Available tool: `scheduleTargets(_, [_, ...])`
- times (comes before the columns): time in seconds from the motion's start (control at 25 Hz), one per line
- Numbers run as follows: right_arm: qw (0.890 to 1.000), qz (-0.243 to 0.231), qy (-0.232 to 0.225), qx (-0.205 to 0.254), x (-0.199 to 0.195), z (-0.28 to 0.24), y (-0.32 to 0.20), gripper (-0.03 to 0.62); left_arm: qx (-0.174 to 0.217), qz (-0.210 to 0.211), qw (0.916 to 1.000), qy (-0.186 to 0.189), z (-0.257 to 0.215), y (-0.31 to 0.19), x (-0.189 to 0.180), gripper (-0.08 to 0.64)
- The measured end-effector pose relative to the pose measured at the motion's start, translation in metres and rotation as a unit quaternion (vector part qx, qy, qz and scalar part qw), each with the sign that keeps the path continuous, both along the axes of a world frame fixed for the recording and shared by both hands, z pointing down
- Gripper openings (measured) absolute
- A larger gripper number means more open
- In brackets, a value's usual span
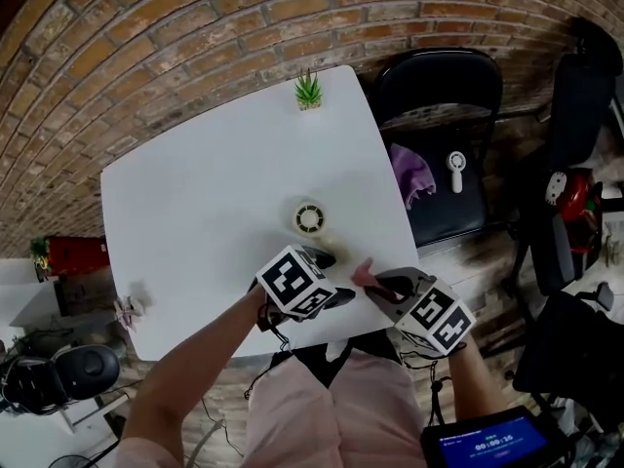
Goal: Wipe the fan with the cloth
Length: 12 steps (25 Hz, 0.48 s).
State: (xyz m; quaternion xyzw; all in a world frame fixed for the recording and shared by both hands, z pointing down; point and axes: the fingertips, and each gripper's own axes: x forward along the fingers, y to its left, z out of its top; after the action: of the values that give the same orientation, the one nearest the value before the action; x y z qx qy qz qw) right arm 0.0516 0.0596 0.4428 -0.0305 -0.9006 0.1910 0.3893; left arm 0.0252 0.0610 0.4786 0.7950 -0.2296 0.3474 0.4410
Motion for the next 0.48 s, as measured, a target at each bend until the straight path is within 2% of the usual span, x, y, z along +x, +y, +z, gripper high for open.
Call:
scheduleTargets(0.16, [1.0, 0.021, 0.007, 0.004, 0.011, 0.0, -0.007, 0.035, 0.015, -0.026, 0.9994, 0.015, 0.0, -0.027, 0.015, 0.327])
scheduleTargets(0.36, [0.998, 0.055, -0.001, 0.002, 0.024, -0.006, -0.018, 0.035, 0.019, -0.041, 0.9982, 0.039, -0.004, -0.037, 0.021, 0.33])
scheduleTargets(0.48, [0.998, 0.069, -0.007, 0.0, 0.027, -0.009, -0.025, 0.035, 0.045, -0.039, 0.9969, 0.051, -0.026, -0.044, 0.023, 0.33])
